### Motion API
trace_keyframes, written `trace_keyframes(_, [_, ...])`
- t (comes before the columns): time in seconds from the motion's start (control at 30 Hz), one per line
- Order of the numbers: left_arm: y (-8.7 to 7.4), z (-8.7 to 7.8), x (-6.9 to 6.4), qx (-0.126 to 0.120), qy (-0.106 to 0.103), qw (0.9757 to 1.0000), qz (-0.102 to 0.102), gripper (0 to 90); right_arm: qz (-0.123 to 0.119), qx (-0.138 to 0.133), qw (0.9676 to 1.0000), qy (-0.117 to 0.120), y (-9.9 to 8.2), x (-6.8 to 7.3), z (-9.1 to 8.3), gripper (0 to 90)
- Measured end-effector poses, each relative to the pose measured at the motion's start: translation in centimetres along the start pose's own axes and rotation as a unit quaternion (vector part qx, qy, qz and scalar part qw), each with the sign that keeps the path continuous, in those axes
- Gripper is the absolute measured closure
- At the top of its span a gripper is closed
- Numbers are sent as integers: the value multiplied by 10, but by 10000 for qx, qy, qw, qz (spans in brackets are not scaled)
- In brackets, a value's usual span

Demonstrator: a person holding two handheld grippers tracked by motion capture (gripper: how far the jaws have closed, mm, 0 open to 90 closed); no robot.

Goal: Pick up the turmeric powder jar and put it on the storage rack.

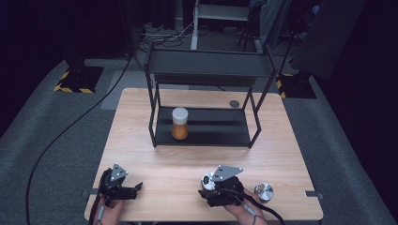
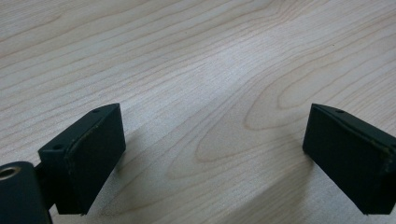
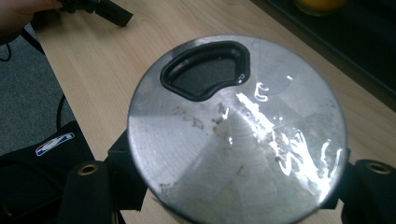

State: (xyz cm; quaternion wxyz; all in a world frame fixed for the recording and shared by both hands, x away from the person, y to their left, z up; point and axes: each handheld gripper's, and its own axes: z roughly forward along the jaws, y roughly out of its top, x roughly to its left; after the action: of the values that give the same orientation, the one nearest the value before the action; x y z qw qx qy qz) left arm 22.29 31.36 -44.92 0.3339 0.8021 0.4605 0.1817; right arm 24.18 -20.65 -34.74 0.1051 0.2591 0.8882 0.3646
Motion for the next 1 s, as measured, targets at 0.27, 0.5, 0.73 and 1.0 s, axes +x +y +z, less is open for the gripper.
trace_keyframes(0.27, [0, 0, 0, -1, 3, 10000, -3, 59, 49, -32, 10000, -13, 11, -9, -11, 315])
trace_keyframes(0.5, [0, 0, 0, 0, 2, 10000, -2, 59, 111, -101, 9999, -32, 19, -18, -19, 315])
trace_keyframes(0.73, [0, 0, 0, -1, 2, 10000, -3, 59, 130, -155, 9998, -83, 28, -26, -27, 315])
trace_keyframes(1.0, [0, 0, 0, 2, 3, 10000, -5, 59, 173, -201, 9996, -140, 38, -33, -32, 316])
